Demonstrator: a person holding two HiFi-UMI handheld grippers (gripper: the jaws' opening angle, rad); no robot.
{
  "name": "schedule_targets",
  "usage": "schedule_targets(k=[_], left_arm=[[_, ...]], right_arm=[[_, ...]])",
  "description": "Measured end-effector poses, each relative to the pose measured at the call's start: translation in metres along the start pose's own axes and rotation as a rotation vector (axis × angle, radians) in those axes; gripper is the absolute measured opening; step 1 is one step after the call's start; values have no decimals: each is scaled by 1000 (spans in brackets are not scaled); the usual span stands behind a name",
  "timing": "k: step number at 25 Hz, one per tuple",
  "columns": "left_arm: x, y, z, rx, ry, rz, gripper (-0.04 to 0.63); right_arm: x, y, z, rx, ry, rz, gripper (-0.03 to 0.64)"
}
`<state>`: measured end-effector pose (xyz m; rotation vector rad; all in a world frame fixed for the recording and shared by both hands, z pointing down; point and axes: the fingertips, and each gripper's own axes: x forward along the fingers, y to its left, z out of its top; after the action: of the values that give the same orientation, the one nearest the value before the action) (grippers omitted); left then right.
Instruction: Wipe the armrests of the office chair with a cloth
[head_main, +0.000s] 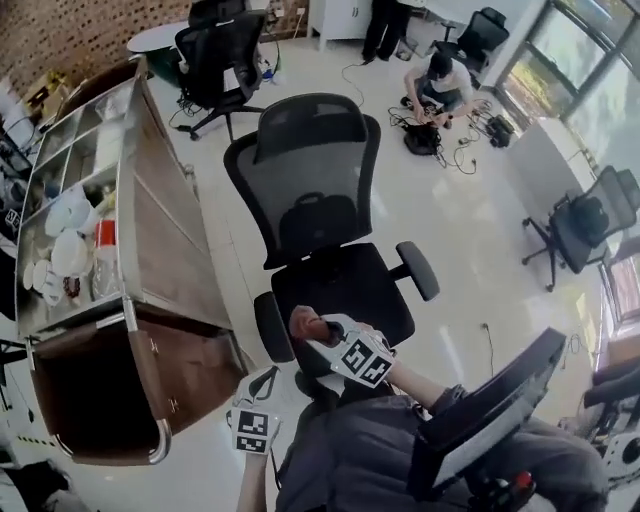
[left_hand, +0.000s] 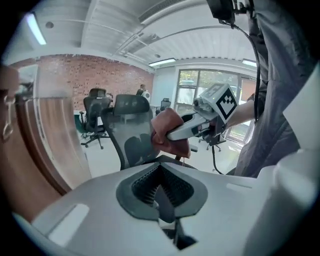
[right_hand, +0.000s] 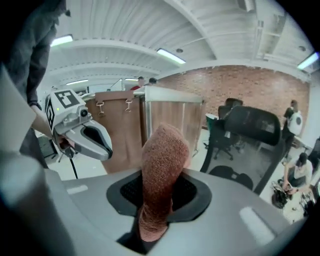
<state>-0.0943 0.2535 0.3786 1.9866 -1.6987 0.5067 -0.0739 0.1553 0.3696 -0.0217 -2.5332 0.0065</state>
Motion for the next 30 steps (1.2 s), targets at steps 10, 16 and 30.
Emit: schedule_targets(k=[10, 16, 30], left_arm=[[26, -22, 57, 126, -43, -110, 15], [48, -45, 65, 149, -20, -155, 15], [103, -93, 116, 153, -23, -112, 15]], right_arm=[[-93, -70, 9, 149, -91, -272, 89], [-111, -98, 6, 171, -124, -306, 89], [-165, -165, -18, 169, -171, -308, 86]])
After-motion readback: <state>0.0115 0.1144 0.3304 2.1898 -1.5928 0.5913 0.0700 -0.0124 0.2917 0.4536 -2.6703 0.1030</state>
